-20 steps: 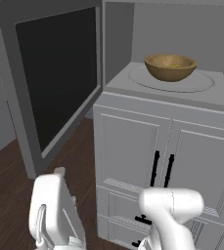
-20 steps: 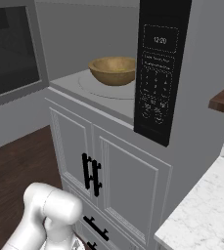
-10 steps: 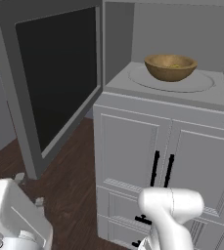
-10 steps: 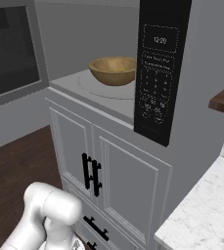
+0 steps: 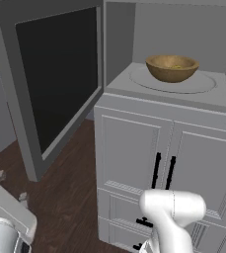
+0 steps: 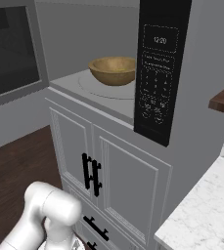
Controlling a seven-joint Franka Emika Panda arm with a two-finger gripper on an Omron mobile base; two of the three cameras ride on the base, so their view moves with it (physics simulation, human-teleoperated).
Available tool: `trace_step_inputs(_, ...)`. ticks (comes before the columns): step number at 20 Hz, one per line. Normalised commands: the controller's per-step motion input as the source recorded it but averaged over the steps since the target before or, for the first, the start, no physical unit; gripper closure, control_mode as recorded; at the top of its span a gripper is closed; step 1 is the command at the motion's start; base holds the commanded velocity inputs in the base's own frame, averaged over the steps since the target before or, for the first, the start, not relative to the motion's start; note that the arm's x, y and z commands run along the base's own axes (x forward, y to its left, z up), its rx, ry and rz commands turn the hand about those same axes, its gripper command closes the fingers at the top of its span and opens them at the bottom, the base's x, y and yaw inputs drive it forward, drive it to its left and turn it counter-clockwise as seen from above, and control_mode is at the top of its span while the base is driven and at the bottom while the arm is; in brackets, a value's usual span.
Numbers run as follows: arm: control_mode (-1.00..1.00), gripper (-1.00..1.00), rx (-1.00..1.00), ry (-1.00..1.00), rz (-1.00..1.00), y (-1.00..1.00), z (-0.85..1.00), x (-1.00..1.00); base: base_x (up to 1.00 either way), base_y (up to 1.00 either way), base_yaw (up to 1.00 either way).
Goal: Pick the cucumber from the sink and place it in the bowl. Then pick the bowl and place it in the microwave. Then close the microwave door and press the start button.
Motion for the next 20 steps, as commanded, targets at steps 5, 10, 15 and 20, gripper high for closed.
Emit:
trace_step_inputs(5,-1.00,-1.00,0.08,0.00,0.00,0.66,-0.33,0.61,0.00,0.00,0.00)
trace_step_inputs(10,-1.00,-1.00,0.12,0.00,-0.01,0.31,-0.15,0.44,0.00,0.00,0.00)
trace_step_inputs(15,-1.00,-1.00,0.14,-0.03,-0.01,-0.22,-0.15,0.46,0.00,0.00,0.00)
trace_step_inputs(20,-1.00,-1.00,0.23,0.00,0.00,-0.06,-0.32,0.63,0.00,0.00,0.00)
